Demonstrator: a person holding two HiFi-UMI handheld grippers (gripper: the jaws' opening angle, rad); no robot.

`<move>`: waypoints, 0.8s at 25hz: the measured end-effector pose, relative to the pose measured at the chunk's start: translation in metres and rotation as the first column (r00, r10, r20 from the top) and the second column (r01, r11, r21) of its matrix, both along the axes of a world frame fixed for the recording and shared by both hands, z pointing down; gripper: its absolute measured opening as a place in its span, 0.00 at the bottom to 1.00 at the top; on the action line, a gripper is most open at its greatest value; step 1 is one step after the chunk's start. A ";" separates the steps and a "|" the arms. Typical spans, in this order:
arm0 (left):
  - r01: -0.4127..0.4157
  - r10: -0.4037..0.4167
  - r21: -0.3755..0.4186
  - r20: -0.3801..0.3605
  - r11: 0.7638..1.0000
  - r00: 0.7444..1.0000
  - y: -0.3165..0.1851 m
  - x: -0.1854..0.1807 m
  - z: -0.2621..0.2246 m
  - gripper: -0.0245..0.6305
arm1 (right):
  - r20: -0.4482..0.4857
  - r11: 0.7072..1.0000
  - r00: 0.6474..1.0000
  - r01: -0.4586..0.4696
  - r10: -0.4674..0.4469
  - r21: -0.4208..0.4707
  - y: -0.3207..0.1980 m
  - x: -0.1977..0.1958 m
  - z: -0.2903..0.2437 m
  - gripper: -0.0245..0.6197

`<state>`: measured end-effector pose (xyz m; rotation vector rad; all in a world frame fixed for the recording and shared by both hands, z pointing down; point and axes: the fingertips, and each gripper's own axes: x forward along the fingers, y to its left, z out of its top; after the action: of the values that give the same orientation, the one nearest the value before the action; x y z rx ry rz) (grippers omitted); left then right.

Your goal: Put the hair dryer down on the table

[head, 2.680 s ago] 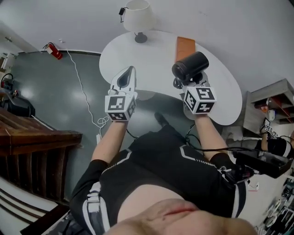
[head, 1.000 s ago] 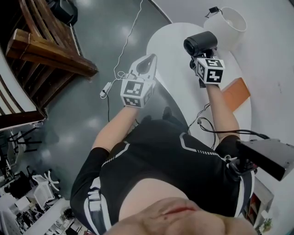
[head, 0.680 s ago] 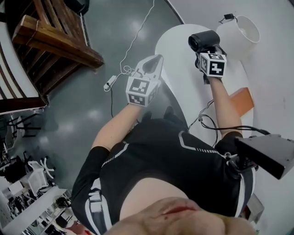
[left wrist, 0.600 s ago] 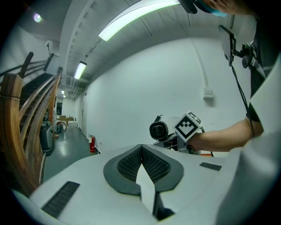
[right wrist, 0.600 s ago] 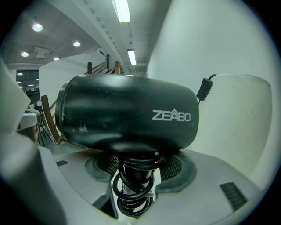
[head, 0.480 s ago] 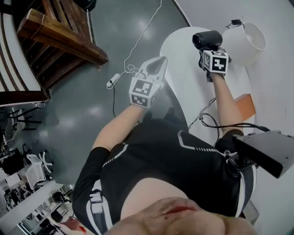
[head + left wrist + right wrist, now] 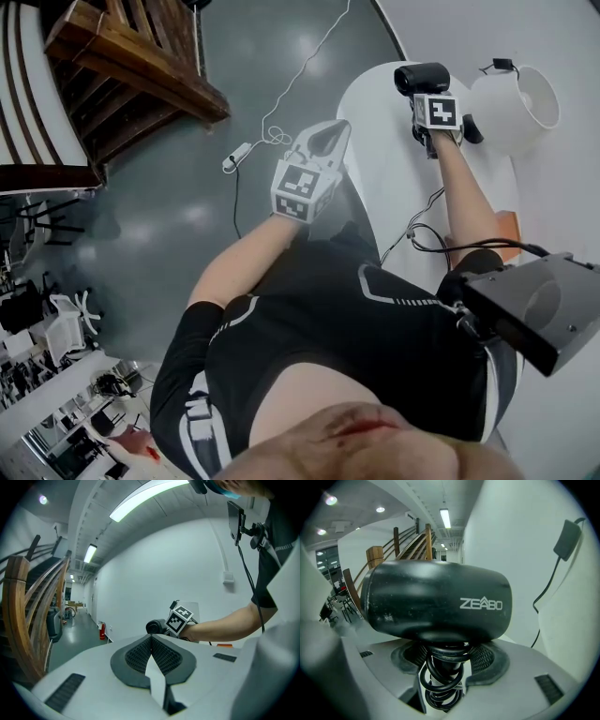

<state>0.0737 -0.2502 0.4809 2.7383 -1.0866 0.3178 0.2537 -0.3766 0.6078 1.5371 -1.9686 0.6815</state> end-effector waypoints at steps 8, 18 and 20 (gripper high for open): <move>0.008 -0.008 -0.003 0.024 1.000 1.000 -0.006 -0.001 0.001 0.09 | -0.056 0.996 0.998 0.031 -0.036 -0.081 -0.028 0.000 0.037 0.45; 0.004 -0.003 -0.011 0.050 1.000 0.999 -0.007 -0.003 0.006 0.09 | -0.196 0.981 0.980 -0.060 0.023 -0.186 -0.054 0.033 0.087 0.44; 0.001 0.000 -0.012 0.058 1.000 0.998 -0.013 -0.004 0.009 0.09 | -0.188 0.976 0.982 -0.069 0.029 -0.209 -0.064 0.033 0.099 0.44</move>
<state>0.0693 -0.2633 0.4902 2.7338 -1.0962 0.4055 0.2863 -0.4411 0.7071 1.4655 -1.6685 0.7201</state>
